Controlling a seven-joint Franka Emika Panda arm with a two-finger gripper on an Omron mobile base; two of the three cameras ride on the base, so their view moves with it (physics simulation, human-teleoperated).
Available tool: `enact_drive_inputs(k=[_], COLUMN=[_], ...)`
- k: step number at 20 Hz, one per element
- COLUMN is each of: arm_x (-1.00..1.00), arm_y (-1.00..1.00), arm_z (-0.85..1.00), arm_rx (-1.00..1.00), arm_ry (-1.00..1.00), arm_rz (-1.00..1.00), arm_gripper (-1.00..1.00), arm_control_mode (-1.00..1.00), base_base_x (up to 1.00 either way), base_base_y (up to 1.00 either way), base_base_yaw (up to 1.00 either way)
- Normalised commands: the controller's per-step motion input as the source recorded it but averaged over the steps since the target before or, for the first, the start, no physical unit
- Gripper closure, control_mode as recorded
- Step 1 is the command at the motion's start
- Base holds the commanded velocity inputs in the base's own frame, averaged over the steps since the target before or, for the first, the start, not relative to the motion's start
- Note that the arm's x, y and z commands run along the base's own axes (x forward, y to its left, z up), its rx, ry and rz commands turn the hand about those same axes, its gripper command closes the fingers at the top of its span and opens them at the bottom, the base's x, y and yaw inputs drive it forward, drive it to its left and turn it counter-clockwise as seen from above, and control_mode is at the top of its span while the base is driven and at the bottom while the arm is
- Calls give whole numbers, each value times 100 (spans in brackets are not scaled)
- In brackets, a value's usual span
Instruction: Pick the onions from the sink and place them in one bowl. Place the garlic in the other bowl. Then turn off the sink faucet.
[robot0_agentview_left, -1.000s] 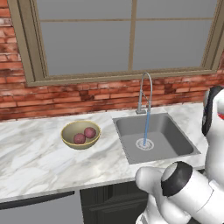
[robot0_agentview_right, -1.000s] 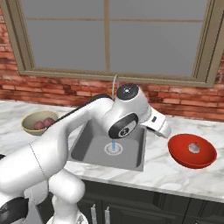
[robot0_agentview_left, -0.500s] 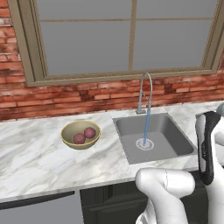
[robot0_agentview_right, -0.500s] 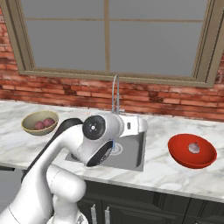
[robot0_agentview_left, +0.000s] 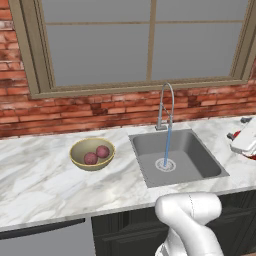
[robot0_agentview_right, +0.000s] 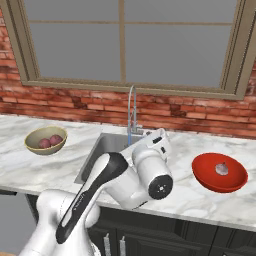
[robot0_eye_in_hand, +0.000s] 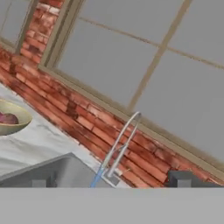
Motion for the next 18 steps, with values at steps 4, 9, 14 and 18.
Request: enact_drive_inputs(k=[4,9,14,18], arm_x=[0,3,10,0], arm_y=[13,46,36,33], arm_z=[25,10,0,0], arm_rx=[-22,-25,-3,0], arm_ry=[-34,-13,0,8], arm_rz=[56,19,-14,-18], arm_gripper=[-100,-100,-100,-100], arm_control_mode=[-100,-100,-100,-100], base_base_x=[0,0,0,0], base_base_y=[0,0,0,0], base_base_yaw=[0,0,0,0])
